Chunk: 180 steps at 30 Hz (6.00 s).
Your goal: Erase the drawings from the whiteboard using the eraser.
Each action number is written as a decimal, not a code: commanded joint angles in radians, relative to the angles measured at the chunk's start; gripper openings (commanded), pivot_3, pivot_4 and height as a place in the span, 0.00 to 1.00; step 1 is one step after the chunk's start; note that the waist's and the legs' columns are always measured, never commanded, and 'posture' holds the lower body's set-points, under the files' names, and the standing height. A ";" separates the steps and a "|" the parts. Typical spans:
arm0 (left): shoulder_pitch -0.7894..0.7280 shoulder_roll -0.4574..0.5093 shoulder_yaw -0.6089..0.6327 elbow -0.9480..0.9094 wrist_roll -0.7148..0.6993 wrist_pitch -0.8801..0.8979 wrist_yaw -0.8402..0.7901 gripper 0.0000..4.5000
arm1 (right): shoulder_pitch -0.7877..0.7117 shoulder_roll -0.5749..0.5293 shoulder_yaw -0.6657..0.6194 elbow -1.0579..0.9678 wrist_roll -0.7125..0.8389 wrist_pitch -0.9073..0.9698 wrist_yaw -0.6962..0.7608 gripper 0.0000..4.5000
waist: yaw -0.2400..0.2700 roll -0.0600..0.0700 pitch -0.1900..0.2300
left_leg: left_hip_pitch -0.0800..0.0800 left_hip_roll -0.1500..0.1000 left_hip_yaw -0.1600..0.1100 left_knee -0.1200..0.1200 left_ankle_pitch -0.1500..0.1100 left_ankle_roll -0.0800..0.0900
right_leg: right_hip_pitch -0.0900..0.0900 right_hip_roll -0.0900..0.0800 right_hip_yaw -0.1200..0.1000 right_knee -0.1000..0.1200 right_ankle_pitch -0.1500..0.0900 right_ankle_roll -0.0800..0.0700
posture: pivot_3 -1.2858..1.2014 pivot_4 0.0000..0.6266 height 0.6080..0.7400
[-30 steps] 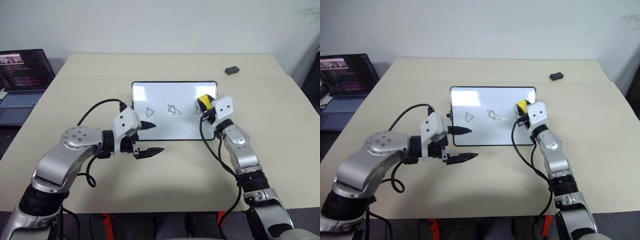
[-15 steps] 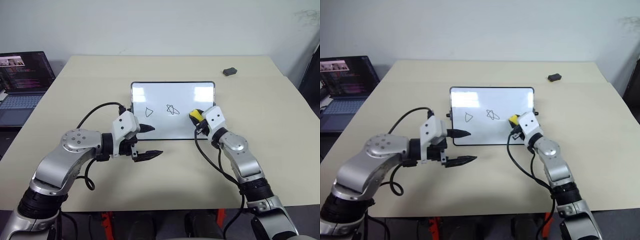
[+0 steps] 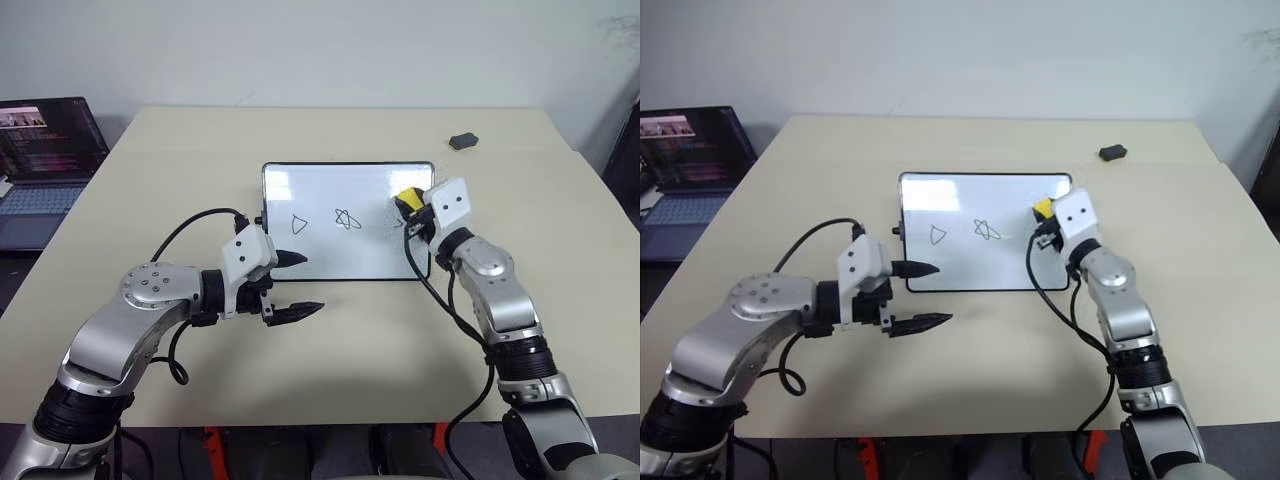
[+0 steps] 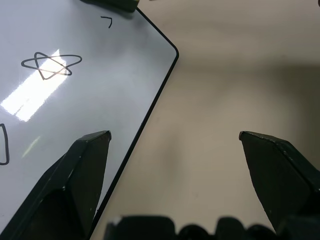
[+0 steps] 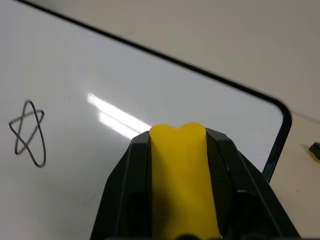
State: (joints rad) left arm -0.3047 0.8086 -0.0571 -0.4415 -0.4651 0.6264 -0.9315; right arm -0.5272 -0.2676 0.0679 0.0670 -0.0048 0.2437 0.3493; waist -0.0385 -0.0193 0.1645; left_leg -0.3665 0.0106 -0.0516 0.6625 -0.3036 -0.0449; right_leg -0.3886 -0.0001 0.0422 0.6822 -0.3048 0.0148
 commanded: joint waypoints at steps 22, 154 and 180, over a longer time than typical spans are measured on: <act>0.001 -0.012 0.012 -0.032 -0.007 -0.015 -0.001 1.00 | 0.050 -0.056 0.025 -0.147 0.018 0.128 0.077 0.25 | -0.005 0.000 0.000 | 0.003 0.000 -0.001 0.002 0.001 0.001 | 0.003 0.000 -0.001 0.002 0.002 0.001 | 0.52 0.24 1.00; 0.088 0.005 0.154 -0.054 0.041 0.119 0.211 1.00 | -0.243 0.125 0.138 0.225 -0.130 -0.170 0.004 0.25 | 0.004 0.000 0.000 | 0.001 0.000 -0.001 0.001 0.000 -0.001 | 0.000 -0.001 -0.001 0.002 0.002 0.000 | 0.52 0.24 1.00; 0.071 -0.003 0.130 -0.044 0.042 0.111 0.206 1.00 | -0.148 0.063 0.128 0.112 -0.134 -0.097 0.021 0.25 | 0.005 -0.001 0.000 | 0.001 0.000 -0.001 0.000 0.000 -0.001 | 0.000 -0.001 -0.002 0.001 0.001 -0.001 | 0.52 0.24 1.00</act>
State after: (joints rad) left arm -0.2106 0.8007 0.0738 -0.4651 -0.4245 0.7557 -0.7209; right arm -0.6614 -0.2087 0.2071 0.2003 -0.1383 0.1490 0.3784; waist -0.0331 -0.0200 0.1648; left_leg -0.3655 0.0104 -0.0528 0.6624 -0.3036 -0.0455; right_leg -0.3882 -0.0016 0.0405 0.6821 -0.3036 0.0141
